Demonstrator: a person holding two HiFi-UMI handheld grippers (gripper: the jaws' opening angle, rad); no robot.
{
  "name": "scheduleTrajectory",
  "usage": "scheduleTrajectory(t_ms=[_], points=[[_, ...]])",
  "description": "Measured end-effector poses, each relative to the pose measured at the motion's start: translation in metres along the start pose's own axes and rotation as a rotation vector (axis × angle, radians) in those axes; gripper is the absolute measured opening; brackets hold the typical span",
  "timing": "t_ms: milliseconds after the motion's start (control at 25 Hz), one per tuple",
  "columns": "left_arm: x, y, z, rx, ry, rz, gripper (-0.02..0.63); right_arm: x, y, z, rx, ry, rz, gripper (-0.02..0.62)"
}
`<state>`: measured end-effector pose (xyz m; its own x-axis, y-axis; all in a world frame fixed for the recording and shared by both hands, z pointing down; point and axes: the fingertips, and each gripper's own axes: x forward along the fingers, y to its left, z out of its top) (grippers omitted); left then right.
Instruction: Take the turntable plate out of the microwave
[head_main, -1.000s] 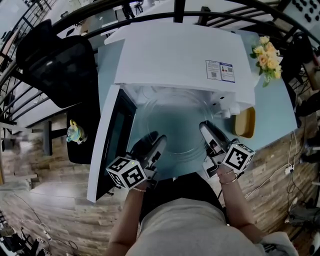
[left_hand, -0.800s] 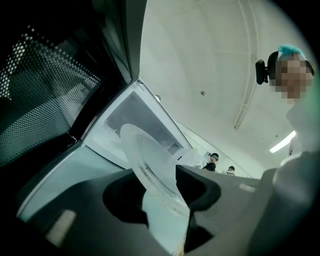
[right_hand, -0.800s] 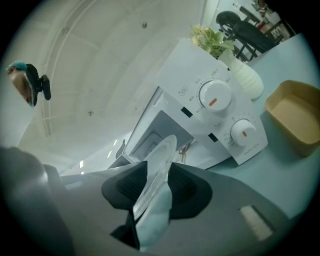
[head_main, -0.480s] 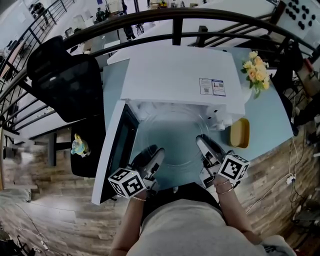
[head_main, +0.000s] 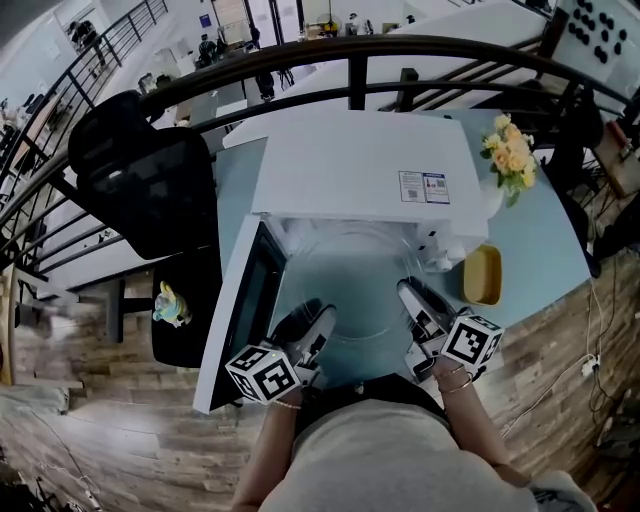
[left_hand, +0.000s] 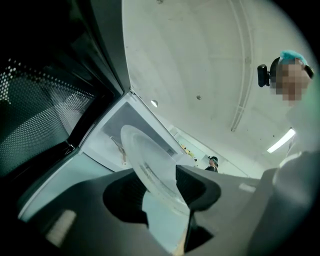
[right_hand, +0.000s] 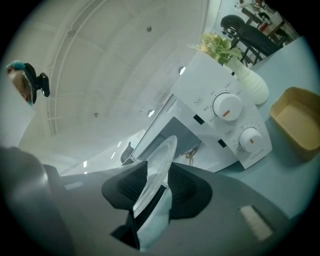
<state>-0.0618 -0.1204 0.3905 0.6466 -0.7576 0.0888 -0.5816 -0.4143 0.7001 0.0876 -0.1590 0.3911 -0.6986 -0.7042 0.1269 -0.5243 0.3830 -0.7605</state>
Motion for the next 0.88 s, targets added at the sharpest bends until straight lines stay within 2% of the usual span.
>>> scheduleTrajectory(t_ms=[880], points=[[-0.0006,-0.0021,-0.0009,0.01,0.01,0.0,0.183,-0.0059,0.0022,-0.0024,-0.022,-0.004,0.018,0.158]])
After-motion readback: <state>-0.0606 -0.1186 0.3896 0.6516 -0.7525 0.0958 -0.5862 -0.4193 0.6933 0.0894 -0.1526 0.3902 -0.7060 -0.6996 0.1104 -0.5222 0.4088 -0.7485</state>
